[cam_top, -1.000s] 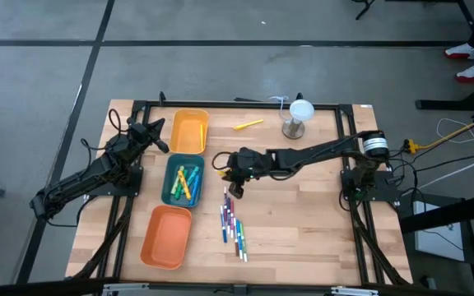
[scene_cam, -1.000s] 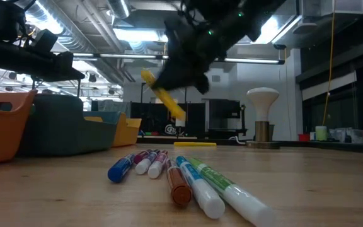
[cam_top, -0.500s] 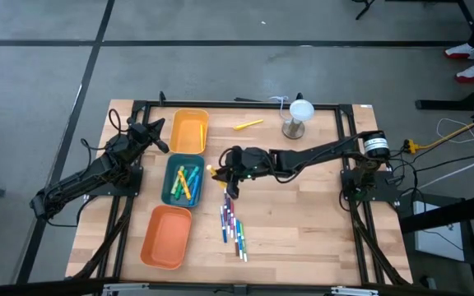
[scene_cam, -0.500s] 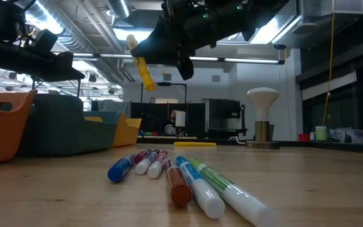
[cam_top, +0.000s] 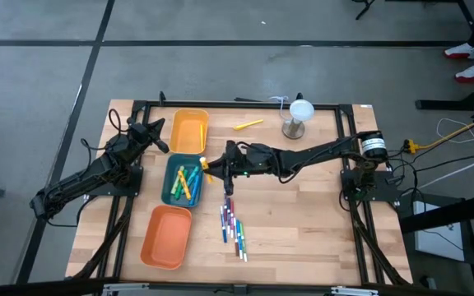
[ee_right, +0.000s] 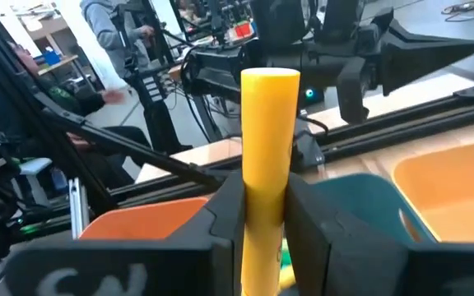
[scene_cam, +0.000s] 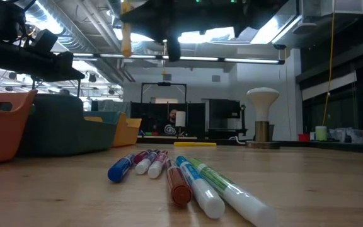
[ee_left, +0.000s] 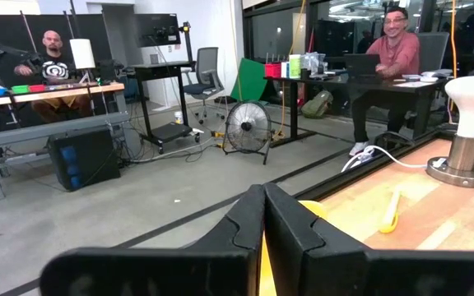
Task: Pick & Place Markers
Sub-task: Put the yellow highlighter pen into the blue bin, then put the yellow pen into the yellow bin
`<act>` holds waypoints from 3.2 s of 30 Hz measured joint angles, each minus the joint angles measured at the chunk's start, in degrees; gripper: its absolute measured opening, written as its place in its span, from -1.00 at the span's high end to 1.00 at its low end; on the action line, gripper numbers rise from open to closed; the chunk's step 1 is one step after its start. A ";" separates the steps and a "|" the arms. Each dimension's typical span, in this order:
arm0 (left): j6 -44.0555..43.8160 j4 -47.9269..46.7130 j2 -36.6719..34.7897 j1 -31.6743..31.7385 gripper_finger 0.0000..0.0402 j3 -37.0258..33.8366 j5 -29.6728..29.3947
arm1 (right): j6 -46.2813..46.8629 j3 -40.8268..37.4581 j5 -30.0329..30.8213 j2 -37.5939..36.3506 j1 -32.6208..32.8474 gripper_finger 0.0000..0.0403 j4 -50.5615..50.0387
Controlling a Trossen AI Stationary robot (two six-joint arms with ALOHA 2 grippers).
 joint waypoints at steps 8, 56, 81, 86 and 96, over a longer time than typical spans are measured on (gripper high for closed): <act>0.00 0.01 -0.02 -0.01 0.96 -0.01 -0.01 | -1.07 11.46 -2.86 7.94 0.00 0.68 -5.78; 0.00 0.02 0.00 0.00 0.97 -0.01 0.00 | 15.20 32.23 -4.99 23.77 -3.57 0.28 -23.38; 0.00 0.00 -0.02 0.00 0.95 -0.01 0.00 | 5.85 30.95 -22.51 23.35 -1.69 0.28 -27.54; 0.00 0.00 -0.01 -0.01 0.96 0.01 0.00 | -3.94 30.51 -15.65 23.33 -0.28 0.28 -33.42; -0.01 0.02 0.00 -0.01 0.97 -0.01 0.00 | -18.48 38.57 -3.45 23.33 2.91 0.28 -64.61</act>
